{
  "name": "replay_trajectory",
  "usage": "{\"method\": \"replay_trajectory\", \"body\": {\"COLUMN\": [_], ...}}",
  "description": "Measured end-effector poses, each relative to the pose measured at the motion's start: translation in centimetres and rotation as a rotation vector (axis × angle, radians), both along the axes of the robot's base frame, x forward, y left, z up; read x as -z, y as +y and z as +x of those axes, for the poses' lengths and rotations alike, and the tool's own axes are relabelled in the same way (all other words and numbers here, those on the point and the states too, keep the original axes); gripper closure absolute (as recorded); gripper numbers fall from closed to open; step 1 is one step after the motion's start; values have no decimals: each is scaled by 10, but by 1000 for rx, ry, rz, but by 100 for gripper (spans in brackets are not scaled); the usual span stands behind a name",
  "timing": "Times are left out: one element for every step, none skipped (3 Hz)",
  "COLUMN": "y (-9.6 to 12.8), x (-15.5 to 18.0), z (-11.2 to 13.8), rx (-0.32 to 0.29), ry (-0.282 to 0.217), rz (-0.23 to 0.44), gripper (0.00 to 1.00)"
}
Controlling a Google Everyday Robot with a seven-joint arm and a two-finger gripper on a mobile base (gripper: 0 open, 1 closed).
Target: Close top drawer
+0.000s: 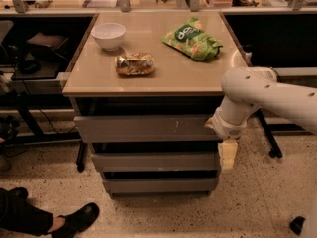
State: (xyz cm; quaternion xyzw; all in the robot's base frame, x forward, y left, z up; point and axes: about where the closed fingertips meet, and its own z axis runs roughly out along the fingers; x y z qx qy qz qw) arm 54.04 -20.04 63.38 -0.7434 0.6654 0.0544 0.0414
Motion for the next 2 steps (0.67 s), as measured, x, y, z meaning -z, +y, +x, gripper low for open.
{"method": "replay_trajectory", "body": {"y": [11,11], "x": [0,0], "z": [17,17], "rx": [-24,-24], "ry": [14,14], "rz": [40,40], "gripper": [0,0]}}
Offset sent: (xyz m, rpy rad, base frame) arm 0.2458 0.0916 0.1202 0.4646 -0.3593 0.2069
